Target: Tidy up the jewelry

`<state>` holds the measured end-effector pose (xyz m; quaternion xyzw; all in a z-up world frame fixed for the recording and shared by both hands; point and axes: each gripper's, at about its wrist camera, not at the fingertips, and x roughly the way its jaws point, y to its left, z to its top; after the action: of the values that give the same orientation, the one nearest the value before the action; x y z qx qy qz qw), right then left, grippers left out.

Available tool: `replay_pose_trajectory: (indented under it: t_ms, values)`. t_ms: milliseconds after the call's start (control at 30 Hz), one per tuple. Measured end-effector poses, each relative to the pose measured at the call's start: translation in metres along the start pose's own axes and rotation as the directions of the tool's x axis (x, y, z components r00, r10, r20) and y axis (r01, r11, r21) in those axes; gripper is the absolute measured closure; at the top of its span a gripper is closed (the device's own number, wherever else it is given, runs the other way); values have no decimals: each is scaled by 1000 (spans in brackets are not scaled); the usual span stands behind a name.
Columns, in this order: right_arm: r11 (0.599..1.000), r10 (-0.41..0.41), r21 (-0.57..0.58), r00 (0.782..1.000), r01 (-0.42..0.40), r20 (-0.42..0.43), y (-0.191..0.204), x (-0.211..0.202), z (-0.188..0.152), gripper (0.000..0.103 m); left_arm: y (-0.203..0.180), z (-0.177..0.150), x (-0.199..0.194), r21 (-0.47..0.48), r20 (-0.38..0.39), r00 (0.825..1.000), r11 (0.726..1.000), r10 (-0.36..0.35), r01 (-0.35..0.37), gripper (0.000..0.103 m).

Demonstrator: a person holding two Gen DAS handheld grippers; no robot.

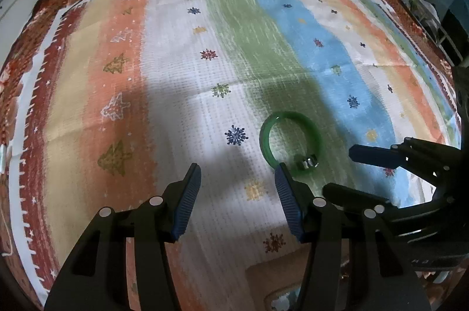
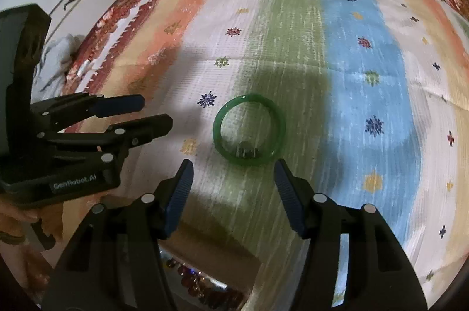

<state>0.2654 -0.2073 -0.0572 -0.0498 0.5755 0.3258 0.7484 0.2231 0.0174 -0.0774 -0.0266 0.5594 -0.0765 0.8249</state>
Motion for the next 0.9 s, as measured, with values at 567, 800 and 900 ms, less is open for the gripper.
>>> replay_pose_trajectory:
  t_ms: [567, 800, 900]
  values:
    - [998, -41, -49, 996, 37, -84, 2, 43, 17, 58, -4, 24, 38, 54, -67, 998, 999, 9, -6, 50]
    - [998, -36, -51, 993, 30, -108, 1, 50, 20, 69, -9, 33, 55, 92, -90, 995, 995, 35, -27, 50]
    - [998, -39, -56, 993, 33, -112, 2, 51, 20, 71, -9, 36, 58, 98, -89, 995, 995, 33, -24, 50]
